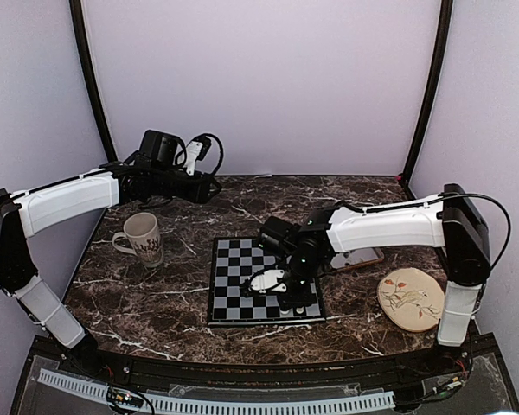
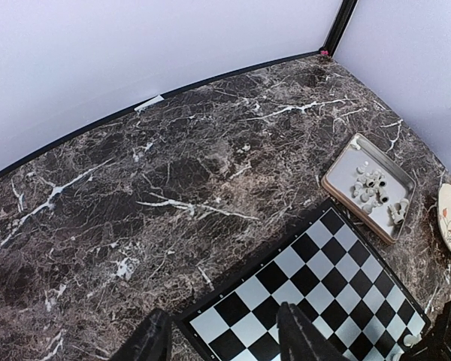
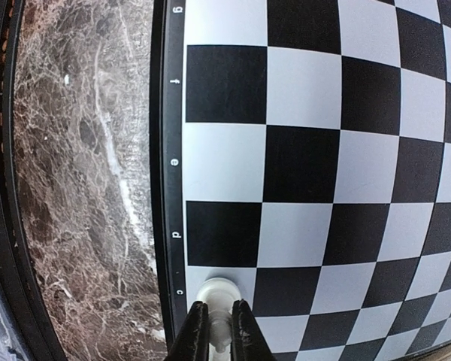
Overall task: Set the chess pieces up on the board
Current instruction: Place the bishop on f1.
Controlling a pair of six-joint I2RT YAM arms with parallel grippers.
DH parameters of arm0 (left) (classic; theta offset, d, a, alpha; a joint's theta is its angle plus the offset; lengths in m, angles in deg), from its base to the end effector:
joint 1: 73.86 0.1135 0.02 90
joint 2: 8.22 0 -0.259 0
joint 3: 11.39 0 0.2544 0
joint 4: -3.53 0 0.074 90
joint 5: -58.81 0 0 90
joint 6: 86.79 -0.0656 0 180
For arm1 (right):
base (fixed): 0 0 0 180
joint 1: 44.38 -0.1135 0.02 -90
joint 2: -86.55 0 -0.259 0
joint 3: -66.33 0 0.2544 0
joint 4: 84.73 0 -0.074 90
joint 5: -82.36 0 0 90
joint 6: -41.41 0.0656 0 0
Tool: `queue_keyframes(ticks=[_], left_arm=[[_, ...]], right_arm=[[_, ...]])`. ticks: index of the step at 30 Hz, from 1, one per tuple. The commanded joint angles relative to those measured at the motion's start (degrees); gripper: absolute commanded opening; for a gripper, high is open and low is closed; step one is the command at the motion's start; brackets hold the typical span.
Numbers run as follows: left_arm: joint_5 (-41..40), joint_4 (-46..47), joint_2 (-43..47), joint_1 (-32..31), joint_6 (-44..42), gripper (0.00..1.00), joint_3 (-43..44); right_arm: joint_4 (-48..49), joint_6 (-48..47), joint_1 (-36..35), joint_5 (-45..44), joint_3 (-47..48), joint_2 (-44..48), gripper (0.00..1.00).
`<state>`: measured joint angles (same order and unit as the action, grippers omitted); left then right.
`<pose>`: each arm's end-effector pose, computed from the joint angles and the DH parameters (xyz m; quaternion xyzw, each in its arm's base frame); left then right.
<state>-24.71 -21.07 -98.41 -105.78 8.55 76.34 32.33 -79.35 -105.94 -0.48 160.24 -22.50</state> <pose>0.3347 -0.2172 0.2983 0.2245 0.8220 -0.2122 0.4785 0.1732 0.3370 0.1558 -0.7205 0.6829 0.0874 0.0834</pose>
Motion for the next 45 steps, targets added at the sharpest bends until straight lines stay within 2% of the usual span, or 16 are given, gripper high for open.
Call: queue_keyframes(ticks=[1,22,35,36,37,38,39,40,45], left_arm=[[0.63,-0.17,0.6,0.1,-0.33,0.5,-0.22],[1.24,-0.37,0.06,0.18,-0.25,0.5,-0.03],[1.96,-0.58,-0.45,0.13,0.17,0.5,0.07],[1.96,-0.57,-0.48,0.11,0.54,0.52,0.15],[1.96,-0.51,-0.53,0.11,0.73,0.58,0.1],[2.13,-0.42,-0.53,0.15,0.84,0.74,-0.01],[2.58,-0.07,-0.57,0.13,1.01,0.95,-0.3],[3.3,0.35,-0.59,0.14,1.22,0.98,-0.54],[4.33,0.42,-1.27,0.03,2.74,0.99,-1.06]], right_arm=[[1.21,0.51,-0.67,-1.75,-1.14,-0.37,0.1],[0.93,0.69,-0.67,-1.03,-1.63,-0.43,0.18],[0.5,1.05,-0.65,-0.52,-1.28,-0.43,0.2],[0.33,1.29,-0.52,-0.45,-1.07,-0.18,0.21],[0.08,1.43,-0.2,-0.1,-0.82,0.37,0.23],[-0.27,1.43,0.33,0.54,-0.43,1.13,0.25],[-0.9,1.21,0.97,1.16,-0.03,2.07,0.27],[-1.48,0.96,1.76,2.02,0.53,3.19,0.29],[-3.37,0.04,7.11,6.56,1.55,9.34,0.33]])
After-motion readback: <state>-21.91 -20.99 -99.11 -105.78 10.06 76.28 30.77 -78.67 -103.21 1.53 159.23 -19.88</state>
